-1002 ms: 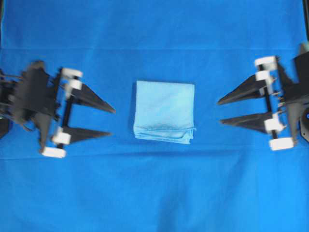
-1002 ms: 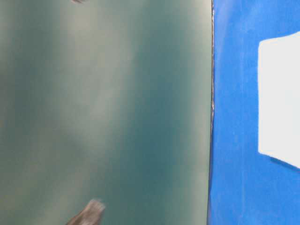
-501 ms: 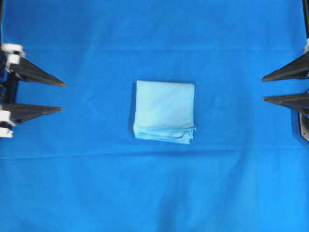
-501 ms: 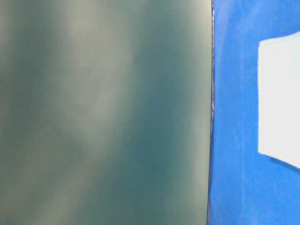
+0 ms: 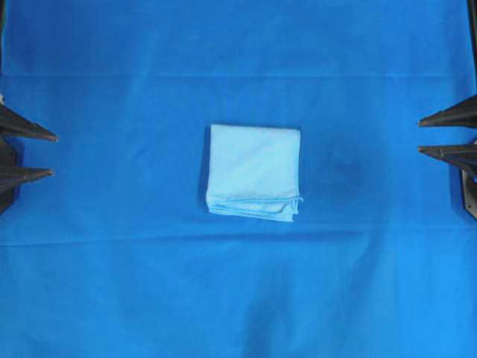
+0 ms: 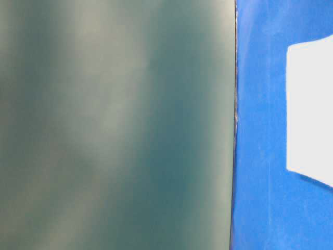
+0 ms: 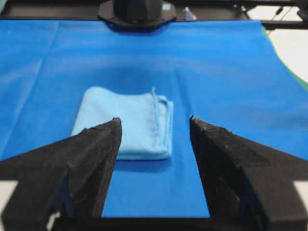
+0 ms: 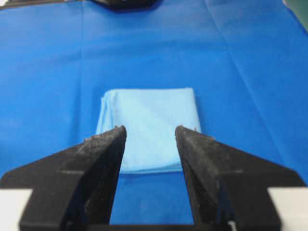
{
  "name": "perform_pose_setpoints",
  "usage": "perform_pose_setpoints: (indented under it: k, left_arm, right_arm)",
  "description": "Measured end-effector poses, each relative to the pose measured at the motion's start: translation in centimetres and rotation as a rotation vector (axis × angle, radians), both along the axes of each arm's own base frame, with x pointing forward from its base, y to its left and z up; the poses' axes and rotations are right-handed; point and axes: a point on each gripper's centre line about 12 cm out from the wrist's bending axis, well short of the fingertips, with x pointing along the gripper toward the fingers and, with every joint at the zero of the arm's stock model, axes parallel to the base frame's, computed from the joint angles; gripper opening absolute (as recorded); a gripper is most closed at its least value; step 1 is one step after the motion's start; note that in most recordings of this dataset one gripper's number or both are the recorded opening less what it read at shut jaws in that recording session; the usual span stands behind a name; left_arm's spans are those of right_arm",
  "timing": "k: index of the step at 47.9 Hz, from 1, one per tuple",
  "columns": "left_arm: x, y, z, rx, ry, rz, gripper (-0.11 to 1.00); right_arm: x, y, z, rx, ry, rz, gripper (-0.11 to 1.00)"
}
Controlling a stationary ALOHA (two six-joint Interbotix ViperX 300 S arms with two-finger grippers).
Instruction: Fold a vertical towel.
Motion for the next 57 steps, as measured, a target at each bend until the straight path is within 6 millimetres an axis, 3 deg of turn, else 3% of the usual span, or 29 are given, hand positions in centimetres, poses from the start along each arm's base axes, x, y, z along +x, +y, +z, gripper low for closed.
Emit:
perform_pose_setpoints:
  k: [57]
  left_arm:
    - [-0.04,0.36,-0.48,-0.002,0.029,0.026,0.56]
  right_arm:
    - [0.04,0.01,-0.07,0.008,0.001,0.0,0.52]
